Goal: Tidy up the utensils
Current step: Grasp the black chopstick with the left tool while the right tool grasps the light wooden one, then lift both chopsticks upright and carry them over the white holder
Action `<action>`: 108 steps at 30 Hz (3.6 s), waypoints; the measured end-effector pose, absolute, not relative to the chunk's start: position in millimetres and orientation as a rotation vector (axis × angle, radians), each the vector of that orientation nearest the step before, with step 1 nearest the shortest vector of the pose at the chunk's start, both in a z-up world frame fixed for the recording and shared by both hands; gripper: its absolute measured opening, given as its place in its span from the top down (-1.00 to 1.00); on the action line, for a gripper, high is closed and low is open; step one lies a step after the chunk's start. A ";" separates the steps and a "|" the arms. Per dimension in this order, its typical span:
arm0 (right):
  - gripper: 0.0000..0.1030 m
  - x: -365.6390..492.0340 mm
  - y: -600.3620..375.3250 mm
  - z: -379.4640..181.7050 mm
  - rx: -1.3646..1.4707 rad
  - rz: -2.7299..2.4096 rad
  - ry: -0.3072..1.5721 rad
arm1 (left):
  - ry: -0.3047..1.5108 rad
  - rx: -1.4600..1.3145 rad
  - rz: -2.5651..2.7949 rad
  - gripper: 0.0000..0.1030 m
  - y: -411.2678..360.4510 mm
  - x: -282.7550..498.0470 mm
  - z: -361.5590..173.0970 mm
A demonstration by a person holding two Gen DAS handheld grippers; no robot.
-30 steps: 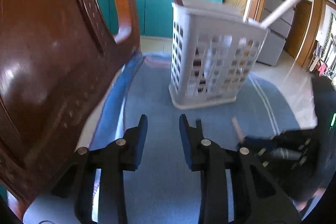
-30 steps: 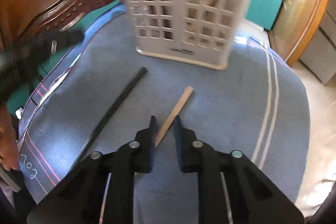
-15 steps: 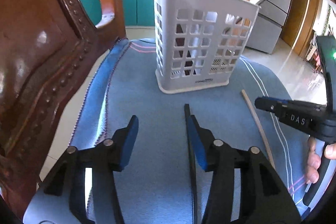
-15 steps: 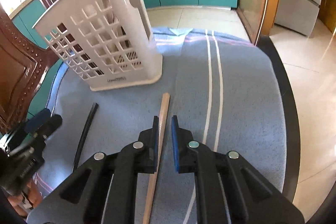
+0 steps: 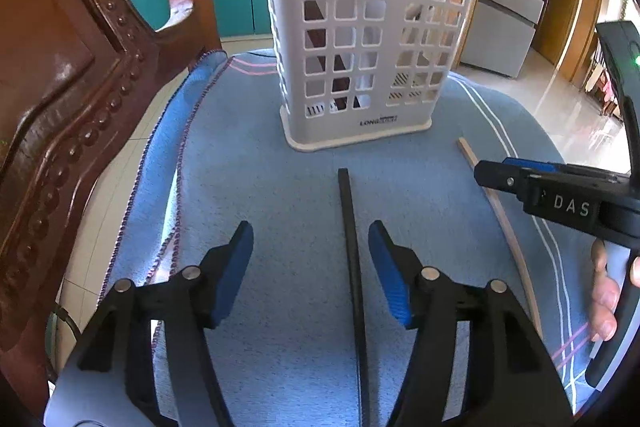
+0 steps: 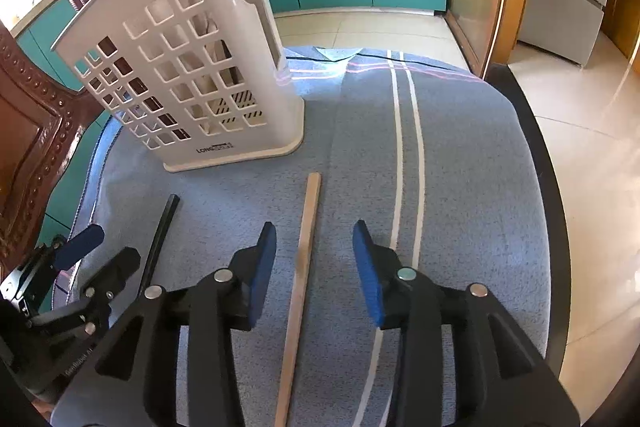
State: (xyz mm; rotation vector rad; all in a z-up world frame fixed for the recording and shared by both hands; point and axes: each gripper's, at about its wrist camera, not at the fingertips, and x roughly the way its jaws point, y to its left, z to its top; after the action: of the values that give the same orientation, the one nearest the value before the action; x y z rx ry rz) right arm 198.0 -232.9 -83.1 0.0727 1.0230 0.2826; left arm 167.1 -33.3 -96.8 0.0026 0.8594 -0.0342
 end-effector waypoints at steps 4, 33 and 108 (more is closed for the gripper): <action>0.21 199.3 -229.9 -86.4 0.063 0.287 1.026 | 0.873 0.007 -0.029 -0.20 -31.9 166.8 -97.5; 0.09 188.3 -209.8 -90.9 0.014 0.290 1.020 | 0.935 -0.027 0.037 0.53 -15.7 170.9 -107.4; 0.14 190.9 -178.6 -103.7 -0.156 0.259 0.959 | 0.936 -0.010 0.025 -0.06 -35.3 197.1 -105.6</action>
State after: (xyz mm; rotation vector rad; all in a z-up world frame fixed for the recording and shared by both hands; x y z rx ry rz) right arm 190.9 -178.6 -103.7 -0.1565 0.9588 0.2592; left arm 197.1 -35.3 -105.6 -0.0098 0.9363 0.0246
